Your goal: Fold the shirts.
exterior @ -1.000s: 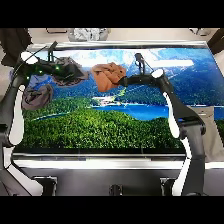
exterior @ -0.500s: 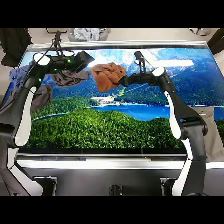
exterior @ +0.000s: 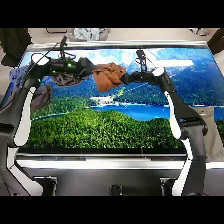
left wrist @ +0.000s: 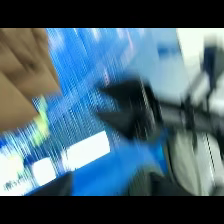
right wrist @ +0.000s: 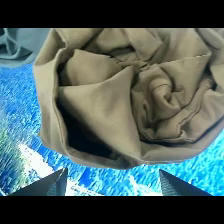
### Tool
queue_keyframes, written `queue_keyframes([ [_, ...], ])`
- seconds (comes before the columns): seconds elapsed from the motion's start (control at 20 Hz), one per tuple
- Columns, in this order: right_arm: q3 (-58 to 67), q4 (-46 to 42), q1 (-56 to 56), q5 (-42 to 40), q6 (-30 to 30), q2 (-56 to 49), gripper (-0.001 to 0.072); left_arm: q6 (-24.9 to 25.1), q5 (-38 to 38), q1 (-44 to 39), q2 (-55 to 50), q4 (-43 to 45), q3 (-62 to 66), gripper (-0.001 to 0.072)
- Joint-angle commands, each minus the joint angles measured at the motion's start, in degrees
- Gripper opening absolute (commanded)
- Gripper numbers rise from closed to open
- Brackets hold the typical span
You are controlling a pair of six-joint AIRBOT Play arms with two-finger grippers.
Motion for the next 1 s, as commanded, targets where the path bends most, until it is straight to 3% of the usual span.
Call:
queue_keyframes([
  [0.0,0.0,-0.9,0.1,-0.8,0.9,0.0,0.0653,1.4,-13.6,-1.0,0.0,-1.2,0.0,0.0488],
  [0.15,0.0,-0.9,0.1,0.5,1.5,-0.2,0.0653,2.2,-20.8,-2.5,0.0,-1.2,0.0,0.0486],
  [0.25,0.0,-0.7,0.2,2.1,1.7,-0.8,0.0654,3.1,-24.3,-3.7,0.0,-1.2,-0.7,0.0357],
  [0.35,0.0,-0.7,0.2,3.5,3.1,-1.7,0.0672,3.5,-25.7,-3.8,0.0,-1.2,-1.7,0.0305],
  [0.5,0.0,-0.8,0.2,4.2,3.1,-2.8,0.0690,5.6,-25.1,-1.9,0.0,-8.5,-1.1,0.0297],
  [0.7,0.0,-0.8,0.2,-3.9,2.3,-2.8,0.0689,8.0,-21.6,5.0,0.1,-21.0,-0.7,0.0298],
  [0.95,0.0,-0.7,0.8,-11.6,2.3,-3.8,0.0689,8.0,-14.2,11.3,0.1,-22.1,-0.7,0.0298],
])
